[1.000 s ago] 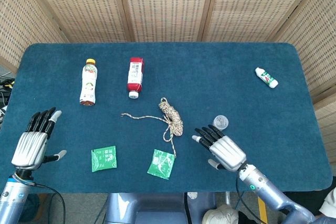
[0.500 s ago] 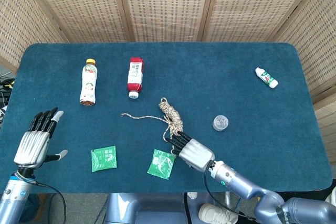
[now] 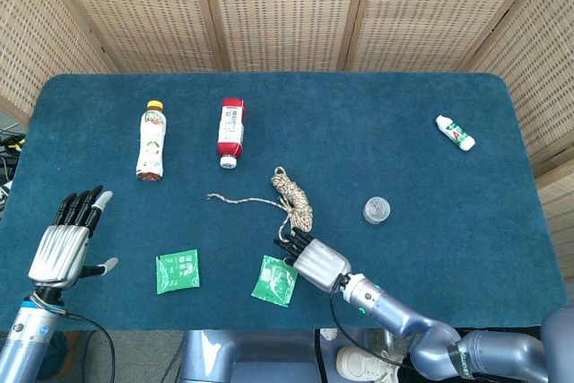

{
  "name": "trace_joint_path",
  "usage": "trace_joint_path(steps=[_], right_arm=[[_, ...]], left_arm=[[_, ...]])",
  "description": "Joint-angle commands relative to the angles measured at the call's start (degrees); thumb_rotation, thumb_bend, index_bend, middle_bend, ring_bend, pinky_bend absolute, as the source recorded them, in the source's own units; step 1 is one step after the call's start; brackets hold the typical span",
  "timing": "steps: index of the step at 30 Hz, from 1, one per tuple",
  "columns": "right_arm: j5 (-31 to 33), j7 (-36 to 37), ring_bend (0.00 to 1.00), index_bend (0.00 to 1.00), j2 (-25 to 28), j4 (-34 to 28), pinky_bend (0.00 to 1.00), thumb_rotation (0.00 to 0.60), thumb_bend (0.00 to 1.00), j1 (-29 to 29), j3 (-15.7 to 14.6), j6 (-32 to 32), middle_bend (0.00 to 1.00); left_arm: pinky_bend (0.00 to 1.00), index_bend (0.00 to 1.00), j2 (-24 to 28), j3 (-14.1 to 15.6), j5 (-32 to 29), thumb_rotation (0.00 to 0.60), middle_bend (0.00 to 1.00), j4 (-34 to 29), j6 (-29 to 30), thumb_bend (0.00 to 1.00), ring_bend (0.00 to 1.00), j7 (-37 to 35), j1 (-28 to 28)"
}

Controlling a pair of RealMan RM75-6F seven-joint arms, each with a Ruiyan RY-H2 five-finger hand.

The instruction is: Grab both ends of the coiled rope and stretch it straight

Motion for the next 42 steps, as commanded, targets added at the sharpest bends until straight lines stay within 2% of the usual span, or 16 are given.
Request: trace_joint_path(steps=[1,15,27,29,31,32,38,42], right_arm=[[1.37,-1.3,0.0,0.33,-0.18,0.13,0.0,0.6,0.86,0.08,-0.66,0.23,0.0],[2.85,-3.35,0.0,0.35,-0.04,2.26,0.0,0.6,0.86,-0.1,-2.97,2.73,0.0],[7.24,-5.62,0.0,0.34,0.84,4.16,0.0,0.6,0.85,-0.6,-2.03,5.24,0.0],[7.32,-3.58,0.0,0.33,1.38,2.8,0.0,0.6,0.79,-1.23,-1.24,6.97,0.0],[6.97,-0.84,0.0,0.34,1.73,1.72,0.0,0.6,0.64,-1.93,-0.43,8.79,0.0],[6.92,0.28,0.0,0.35,1.83,1.43,0.0,0.6,0.61,-2.18,-0.12,9.4,0.0],[8.46,8.85,0.0,0.4,0.55,1.13,0.0,0.6,0.55,-3.47,2.67,12.03,0.0],[8.7,11.81,0.0,0.46,-2.51,3.95,0.0,0.6,0.41,-4.17,3.0,13.51,0.0]], left_arm=[[0.0,0.0,-0.06,0.04,-0.08,0.6,0.0,0.05,-0.25,0.0,0.0,0.18,-0.15],[0.0,0.0,-0.37,0.38,0.27,0.6,0.0,0.05,-0.22,0.0,0.0,0.58,-0.16],[0.0,0.0,-0.4,0.61,0.39,0.6,0.0,-0.1,-0.38,0.0,0.0,0.85,-0.22],[0.0,0.0,-0.34,0.59,0.37,0.6,0.0,-0.1,-0.35,0.0,0.0,0.75,-0.21],[0.0,0.0,-0.31,0.64,0.39,0.6,0.0,-0.06,-0.4,0.0,0.0,0.68,-0.21],[0.0,0.0,-0.28,0.65,0.4,0.6,0.0,-0.07,-0.45,0.0,0.0,0.64,-0.23],[0.0,0.0,-0.04,0.64,0.51,0.6,0.0,-0.19,-0.34,0.0,0.0,0.14,-0.18],[0.0,0.0,0.09,0.68,0.53,0.6,0.0,-0.18,-0.44,0.0,0.0,-0.05,-0.19]])
